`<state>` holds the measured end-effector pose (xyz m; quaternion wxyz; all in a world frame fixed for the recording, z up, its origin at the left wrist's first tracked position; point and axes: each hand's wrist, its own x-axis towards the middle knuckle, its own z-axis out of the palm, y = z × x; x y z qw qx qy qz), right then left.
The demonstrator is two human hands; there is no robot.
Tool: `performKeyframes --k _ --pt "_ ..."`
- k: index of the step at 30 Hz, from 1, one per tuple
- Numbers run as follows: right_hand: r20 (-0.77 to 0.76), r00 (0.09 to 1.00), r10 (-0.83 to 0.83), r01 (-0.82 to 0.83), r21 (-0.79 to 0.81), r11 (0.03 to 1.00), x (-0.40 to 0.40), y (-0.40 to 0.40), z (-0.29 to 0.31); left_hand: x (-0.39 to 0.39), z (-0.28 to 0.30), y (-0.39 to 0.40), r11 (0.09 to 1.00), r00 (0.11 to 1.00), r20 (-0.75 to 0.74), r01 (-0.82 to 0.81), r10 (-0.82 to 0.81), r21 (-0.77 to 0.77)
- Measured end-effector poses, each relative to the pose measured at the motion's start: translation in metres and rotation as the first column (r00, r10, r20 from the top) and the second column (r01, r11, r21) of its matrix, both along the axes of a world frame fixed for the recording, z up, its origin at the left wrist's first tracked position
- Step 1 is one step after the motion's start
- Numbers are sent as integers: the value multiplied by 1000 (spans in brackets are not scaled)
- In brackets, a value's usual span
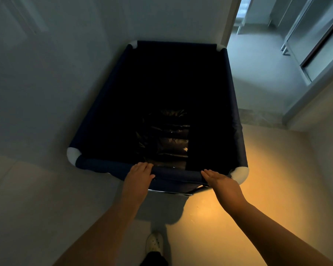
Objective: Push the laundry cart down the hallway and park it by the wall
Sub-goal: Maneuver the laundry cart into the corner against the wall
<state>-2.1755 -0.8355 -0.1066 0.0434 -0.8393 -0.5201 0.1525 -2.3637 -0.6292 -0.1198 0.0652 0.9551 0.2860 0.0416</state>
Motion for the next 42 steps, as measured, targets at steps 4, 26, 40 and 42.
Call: performKeyframes --k 4,26,40,42 --pt "-9 999 44 -44 -8 999 6 -39 2 -5 -1 -42 998 999 -38 -20 23 66" --pt "-72 996 55 -63 -114 991 52 46 1 46 -16 36 987 999 -22 -23 27 159" --pt "-141 987 77 -98 -149 984 25 97 15 19 -5 97 988 996 -44 83 -78 133" --pt "-133 989 67 -85 -132 988 23 97 16 19 -3 99 990 996 -45 78 -73 116"
